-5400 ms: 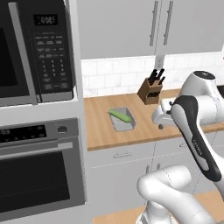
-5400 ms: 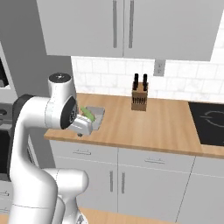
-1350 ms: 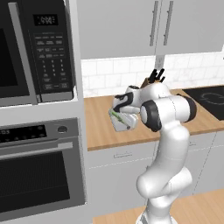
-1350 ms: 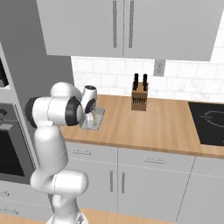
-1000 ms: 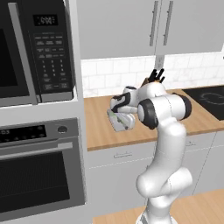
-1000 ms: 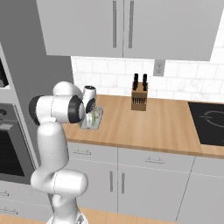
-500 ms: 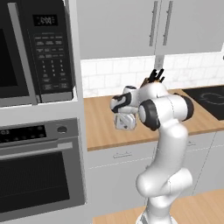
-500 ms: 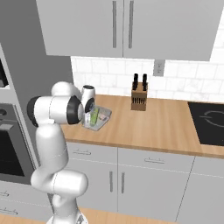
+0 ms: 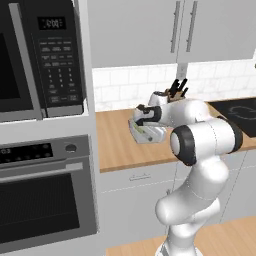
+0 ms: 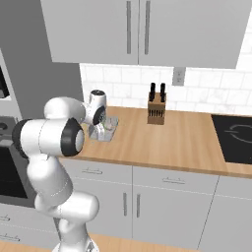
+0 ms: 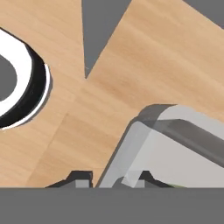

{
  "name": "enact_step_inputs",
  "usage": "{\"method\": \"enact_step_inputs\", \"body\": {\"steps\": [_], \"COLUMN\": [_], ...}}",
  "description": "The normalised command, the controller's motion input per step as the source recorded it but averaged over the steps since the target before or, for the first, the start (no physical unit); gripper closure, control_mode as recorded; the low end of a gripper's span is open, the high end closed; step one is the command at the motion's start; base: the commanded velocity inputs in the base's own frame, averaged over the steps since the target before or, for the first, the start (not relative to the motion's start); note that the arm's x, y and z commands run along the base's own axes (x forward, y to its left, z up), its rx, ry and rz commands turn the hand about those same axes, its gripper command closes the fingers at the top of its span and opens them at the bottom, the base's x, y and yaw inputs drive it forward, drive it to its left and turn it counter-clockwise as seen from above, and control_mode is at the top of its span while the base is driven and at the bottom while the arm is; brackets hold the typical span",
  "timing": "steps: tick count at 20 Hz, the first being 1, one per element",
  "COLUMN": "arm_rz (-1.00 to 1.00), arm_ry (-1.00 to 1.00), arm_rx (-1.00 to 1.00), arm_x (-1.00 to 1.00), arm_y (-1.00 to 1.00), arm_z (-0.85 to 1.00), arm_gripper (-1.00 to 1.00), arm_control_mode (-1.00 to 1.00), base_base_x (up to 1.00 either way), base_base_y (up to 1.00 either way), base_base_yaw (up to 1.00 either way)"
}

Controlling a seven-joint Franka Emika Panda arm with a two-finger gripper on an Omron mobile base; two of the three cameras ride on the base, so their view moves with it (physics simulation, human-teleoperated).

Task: Take the meat container that has the fish and place it on the second highest rack of the freezer. Then take the vegetable container that has the garlic and corn and place it on the highest rack of the freezer.

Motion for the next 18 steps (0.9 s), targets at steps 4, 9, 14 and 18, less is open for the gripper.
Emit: {"method": "enact_step_inputs", "body": {"steps": [4, 9, 14, 18], "arm_rz": [0.28, 0.33, 0.41, 0.47], "arm_ry": [-0.14, -0.19, -0.2, -0.16], "arm_rx": [-0.07, -0.12, -0.18, -0.19], "arm_x": [-0.6, -0.85, -0.96, -0.89], "arm_y": [-0.28, -0.34, -0.37, -0.24], "arm_z": [0.93, 0.83, 0.68, 0.65], "arm_gripper": [1.0, 1.0, 1.0, 1.0], "arm_control_mode": [-1.0, -1.0, -1.0, -1.0], "base_base_x": [0.0, 0.0, 0.0, 0.0], "base_base_y": [0.0, 0.0, 0.0, 0.0], "base_base_yaw": [0.0, 0.0, 0.0, 0.0]}}
